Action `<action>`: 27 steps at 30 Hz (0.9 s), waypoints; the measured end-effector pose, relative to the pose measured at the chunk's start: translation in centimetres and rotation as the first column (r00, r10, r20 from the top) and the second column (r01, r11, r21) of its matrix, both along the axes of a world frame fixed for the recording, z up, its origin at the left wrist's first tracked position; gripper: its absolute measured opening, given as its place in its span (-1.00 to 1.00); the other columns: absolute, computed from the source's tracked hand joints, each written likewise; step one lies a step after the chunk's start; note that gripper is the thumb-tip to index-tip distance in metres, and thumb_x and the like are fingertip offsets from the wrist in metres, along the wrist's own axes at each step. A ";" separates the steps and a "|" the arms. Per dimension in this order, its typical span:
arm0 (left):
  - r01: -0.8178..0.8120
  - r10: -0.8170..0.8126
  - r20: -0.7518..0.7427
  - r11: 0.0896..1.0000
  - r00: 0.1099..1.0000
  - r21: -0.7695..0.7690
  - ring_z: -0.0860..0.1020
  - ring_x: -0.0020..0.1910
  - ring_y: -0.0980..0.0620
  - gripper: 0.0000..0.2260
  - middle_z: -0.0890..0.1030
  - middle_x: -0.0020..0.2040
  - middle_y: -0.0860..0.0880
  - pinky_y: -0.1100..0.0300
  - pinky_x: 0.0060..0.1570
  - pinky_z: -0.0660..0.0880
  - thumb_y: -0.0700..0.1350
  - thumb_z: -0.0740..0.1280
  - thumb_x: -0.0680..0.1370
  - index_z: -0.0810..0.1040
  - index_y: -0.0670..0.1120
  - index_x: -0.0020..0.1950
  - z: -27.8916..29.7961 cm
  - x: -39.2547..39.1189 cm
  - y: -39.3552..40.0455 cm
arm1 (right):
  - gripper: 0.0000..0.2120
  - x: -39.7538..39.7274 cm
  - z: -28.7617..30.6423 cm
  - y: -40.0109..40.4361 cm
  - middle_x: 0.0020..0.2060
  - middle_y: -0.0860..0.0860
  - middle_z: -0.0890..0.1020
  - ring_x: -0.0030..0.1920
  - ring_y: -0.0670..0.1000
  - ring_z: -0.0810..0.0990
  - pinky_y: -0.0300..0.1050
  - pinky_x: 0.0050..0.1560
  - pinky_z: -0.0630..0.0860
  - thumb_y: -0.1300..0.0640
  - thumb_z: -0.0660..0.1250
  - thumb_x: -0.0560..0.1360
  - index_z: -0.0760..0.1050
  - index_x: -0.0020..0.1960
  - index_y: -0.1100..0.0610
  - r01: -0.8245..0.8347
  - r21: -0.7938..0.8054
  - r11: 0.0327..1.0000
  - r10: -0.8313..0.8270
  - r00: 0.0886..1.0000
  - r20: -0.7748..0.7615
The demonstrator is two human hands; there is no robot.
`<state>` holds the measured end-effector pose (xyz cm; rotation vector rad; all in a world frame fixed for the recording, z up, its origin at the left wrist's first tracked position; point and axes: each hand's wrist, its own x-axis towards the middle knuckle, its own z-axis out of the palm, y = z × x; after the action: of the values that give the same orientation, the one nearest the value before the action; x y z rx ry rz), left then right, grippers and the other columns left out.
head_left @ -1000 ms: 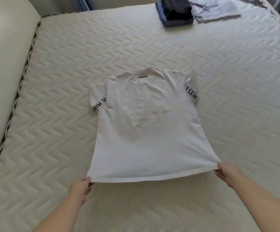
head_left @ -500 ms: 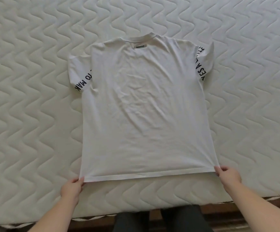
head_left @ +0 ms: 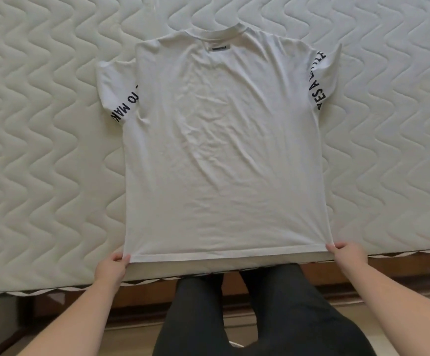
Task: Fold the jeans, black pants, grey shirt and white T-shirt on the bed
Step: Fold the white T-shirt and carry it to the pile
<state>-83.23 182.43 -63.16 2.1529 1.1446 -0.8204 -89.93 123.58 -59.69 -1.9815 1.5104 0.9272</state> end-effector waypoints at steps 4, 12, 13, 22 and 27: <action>0.043 -0.043 -0.009 0.999 0.999 0.013 0.57 0.03 -0.23 -0.73 0.64 0.01 -0.22 -0.12 0.14 0.50 -0.10 0.36 0.58 0.58 -0.22 0.21 0.7 -1.0 -0.6 | -0.67 -0.5 0.4 -0.1 0.08 0.23 0.62 0.10 0.27 0.55 0.01 0.00 0.43 0.02 0.36 0.56 0.56 0.21 0.22 0.008 -0.027 1.000 -0.008 1.000 -0.007; 0.059 -0.060 -0.034 0.998 0.998 -0.010 0.58 0.01 -0.20 -0.71 0.64 0.00 -0.19 -0.08 0.12 0.51 -0.10 0.36 0.58 0.56 -0.23 0.24 1.0 -2.0 -0.8 | -0.65 -0.9 0.5 -0.1 0.11 0.23 0.61 0.15 0.28 0.52 0.11 0.12 0.46 -0.01 0.36 0.55 0.55 0.24 0.18 0.033 -0.052 0.998 -0.033 0.999 -0.006; 0.061 -0.061 -0.038 0.998 0.997 -0.014 0.59 -0.01 -0.19 -0.71 0.64 -0.02 -0.17 -0.08 0.11 0.51 -0.10 0.35 0.59 0.56 -0.23 0.24 1.0 -2.0 -0.8 | -0.65 -0.9 0.5 0.0 0.11 0.23 0.61 0.15 0.28 0.52 0.10 0.10 0.46 0.00 0.36 0.55 0.55 0.25 0.18 0.040 -0.051 0.998 -0.040 0.999 -0.003; 0.057 -0.068 0.074 0.987 0.995 0.150 0.55 0.03 -0.21 -0.71 0.59 0.04 -0.18 -0.05 0.03 0.47 -0.14 0.42 0.50 0.49 -0.19 0.18 3.0 0.1 -4.1 | -0.61 -0.5 1.2 0.9 0.20 0.20 0.55 0.20 0.27 0.50 0.22 0.27 0.39 0.04 0.38 0.54 0.42 0.29 0.17 0.026 -0.081 0.996 -0.023 0.999 0.034; 0.205 -0.228 0.255 0.972 0.940 0.115 0.51 0.01 -0.11 -0.77 0.51 0.05 -0.12 -0.05 0.02 0.51 -0.16 0.38 0.52 0.47 -0.11 0.16 5.7 4.9 -9.5 | -0.57 2.7 1.8 1.6 0.24 0.19 0.50 0.22 0.24 0.48 0.21 0.23 0.44 0.04 0.35 0.55 0.37 0.35 0.15 0.015 -0.128 0.992 0.008 0.984 0.178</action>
<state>-78.30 172.92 -57.50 2.4063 0.8303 -0.5550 -87.24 125.14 -57.89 -2.0901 1.5039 0.6453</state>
